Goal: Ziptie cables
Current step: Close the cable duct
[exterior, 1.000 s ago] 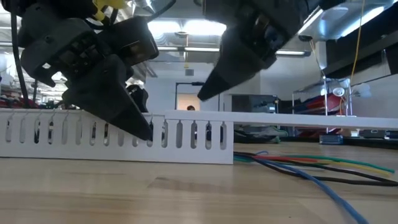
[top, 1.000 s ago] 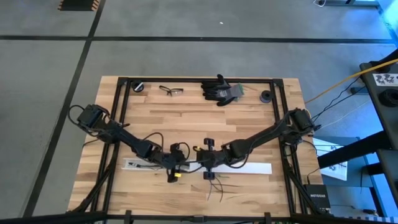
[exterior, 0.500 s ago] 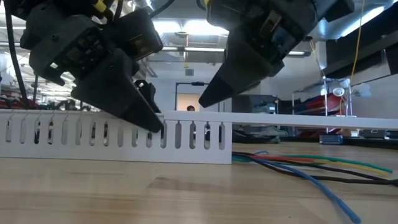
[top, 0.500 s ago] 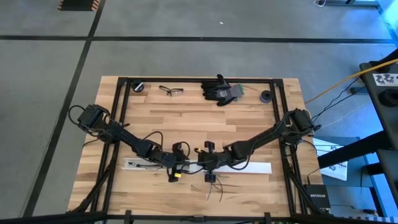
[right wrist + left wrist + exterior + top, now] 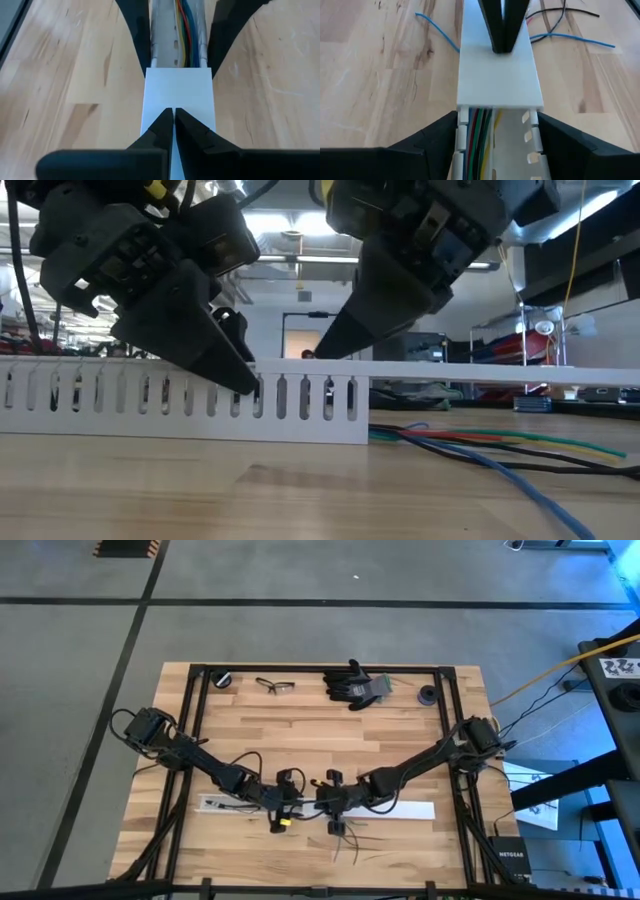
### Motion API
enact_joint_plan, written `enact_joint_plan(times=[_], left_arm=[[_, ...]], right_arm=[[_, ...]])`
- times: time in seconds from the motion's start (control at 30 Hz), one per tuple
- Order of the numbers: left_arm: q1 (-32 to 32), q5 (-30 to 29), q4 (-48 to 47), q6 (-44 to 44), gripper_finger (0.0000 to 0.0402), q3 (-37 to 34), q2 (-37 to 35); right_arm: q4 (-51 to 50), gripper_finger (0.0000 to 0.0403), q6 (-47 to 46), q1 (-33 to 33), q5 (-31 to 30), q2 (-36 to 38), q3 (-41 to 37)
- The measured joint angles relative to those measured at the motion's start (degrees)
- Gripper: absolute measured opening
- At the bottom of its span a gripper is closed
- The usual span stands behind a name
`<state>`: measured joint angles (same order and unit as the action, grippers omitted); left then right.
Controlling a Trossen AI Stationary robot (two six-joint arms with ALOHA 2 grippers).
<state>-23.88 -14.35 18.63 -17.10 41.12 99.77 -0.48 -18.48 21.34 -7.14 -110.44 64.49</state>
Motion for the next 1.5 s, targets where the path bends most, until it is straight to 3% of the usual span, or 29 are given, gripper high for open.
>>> enact_joint_plan(times=[0.47,1.0,1.3,1.5], left_arm=[[-0.07,0.29,0.06,-0.13,0.0234,-0.07,-0.02],[-0.02,-1.67,-0.07,-2.65,0.0234,-0.02,0.04],[0.79,-2.43,2.83,-1.65,0.0235,-0.17,0.63],[0.61,-2.80,-5.00,-2.30,0.0235,0.02,-3.05]], right_arm=[[8.46,0.0005,-0.69,-2.23,1.08,-6.31,2.61],[6.25,0.0005,-5.29,-3.28,-6.48,-9.94,6.13],[13.90,0.0005,-0.51,-3.48,-4.65,-10.95,5.86],[9.03,0.0005,3.83,-3.54,-4.90,-9.64,8.37]])
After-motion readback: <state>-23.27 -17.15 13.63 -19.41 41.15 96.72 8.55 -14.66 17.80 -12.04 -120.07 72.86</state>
